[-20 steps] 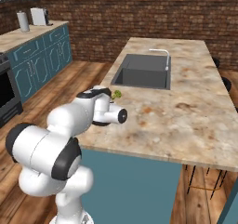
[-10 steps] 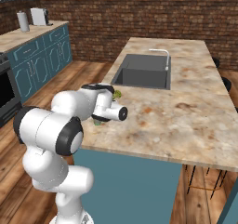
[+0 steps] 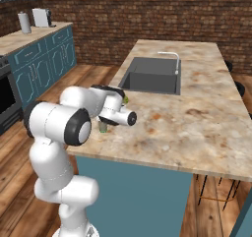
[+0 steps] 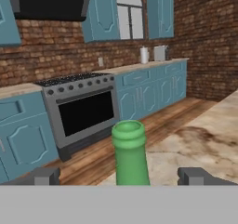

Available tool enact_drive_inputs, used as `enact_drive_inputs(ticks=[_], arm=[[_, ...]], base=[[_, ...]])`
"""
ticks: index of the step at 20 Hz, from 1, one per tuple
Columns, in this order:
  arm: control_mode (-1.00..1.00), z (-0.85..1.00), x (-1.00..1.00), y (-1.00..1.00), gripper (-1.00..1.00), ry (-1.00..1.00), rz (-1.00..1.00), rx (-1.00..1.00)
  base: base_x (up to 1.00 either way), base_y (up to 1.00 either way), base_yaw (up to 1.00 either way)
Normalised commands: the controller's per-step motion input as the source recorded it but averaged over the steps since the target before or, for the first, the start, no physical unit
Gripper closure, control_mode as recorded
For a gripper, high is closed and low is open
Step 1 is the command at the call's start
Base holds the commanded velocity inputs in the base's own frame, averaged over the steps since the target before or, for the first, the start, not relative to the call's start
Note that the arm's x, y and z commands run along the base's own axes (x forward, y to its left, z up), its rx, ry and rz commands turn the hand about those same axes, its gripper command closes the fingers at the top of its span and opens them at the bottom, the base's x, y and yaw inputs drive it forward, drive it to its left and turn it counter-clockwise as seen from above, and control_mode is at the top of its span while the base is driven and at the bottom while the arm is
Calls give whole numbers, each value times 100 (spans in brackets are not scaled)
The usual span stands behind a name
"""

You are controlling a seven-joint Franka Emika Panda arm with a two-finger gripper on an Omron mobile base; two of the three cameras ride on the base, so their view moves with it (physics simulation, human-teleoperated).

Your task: Place the beer on the top shelf of the fridge to keep it out of children's reach, and place the broccoli and tomato on lower shelves for easy access.

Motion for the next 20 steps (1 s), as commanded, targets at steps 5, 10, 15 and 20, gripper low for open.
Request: enact_drive_inputs(ticks=[5, 10, 15, 20], arm=[[-100, -20, 31, 0, -100, 0, 0, 0], [-100, -23, 28, 0, -100, 0, 0, 0], [-100, -18, 23, 2, -100, 0, 0, 0], [-100, -8, 12, 8, -100, 0, 0, 0]], base=[[0, 0, 0], [0, 0, 0], [0, 0, 0], [0, 0, 0]])
